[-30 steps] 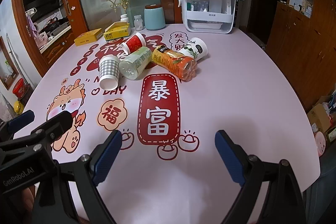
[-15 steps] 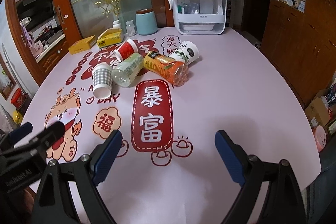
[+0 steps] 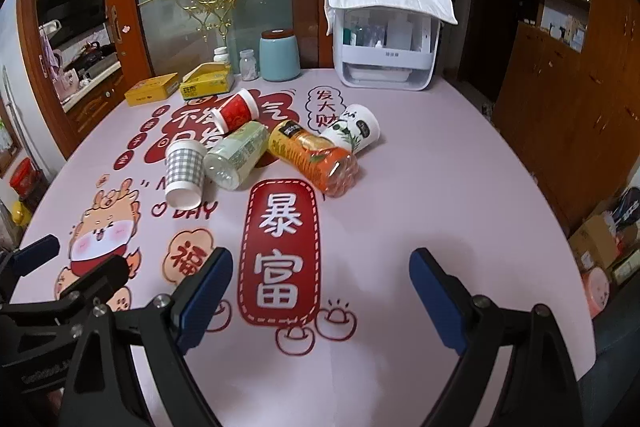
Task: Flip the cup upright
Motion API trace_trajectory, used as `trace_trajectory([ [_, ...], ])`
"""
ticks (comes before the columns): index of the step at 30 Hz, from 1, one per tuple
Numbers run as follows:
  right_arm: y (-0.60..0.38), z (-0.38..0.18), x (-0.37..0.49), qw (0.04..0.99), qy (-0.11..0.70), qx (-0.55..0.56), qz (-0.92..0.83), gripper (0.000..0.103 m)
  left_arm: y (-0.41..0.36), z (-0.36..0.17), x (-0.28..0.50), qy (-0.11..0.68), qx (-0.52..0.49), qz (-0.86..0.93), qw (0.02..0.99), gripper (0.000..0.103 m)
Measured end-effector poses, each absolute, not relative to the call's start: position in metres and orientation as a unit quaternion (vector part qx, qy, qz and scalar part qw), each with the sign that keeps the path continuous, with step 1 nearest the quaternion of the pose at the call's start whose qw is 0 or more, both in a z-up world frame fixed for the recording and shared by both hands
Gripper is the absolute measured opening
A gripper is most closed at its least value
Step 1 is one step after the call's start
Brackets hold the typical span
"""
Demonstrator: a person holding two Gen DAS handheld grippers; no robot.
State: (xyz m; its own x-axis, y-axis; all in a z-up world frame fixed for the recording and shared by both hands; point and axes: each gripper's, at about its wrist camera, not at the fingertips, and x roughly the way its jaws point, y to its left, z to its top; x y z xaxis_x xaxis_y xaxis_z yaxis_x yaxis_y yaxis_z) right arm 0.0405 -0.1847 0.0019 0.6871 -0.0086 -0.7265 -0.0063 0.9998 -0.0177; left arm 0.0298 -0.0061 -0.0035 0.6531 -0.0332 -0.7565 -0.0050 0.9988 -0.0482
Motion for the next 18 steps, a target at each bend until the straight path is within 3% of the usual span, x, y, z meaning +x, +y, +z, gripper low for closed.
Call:
trace_trajectory([
  [7,-0.184,-0.004,0.062,0.913,0.408,-0.002,0.012,0.09,0.008,-0.001,0.059,0.396,-0.01,0.006,0.918,0.102],
  [18,-0.175,-0.021,0.092,0.906,0.423,-0.001,0.035,0.09,0.047,-0.032,0.162,0.474,-0.067,-0.012,0.878,0.102],
])
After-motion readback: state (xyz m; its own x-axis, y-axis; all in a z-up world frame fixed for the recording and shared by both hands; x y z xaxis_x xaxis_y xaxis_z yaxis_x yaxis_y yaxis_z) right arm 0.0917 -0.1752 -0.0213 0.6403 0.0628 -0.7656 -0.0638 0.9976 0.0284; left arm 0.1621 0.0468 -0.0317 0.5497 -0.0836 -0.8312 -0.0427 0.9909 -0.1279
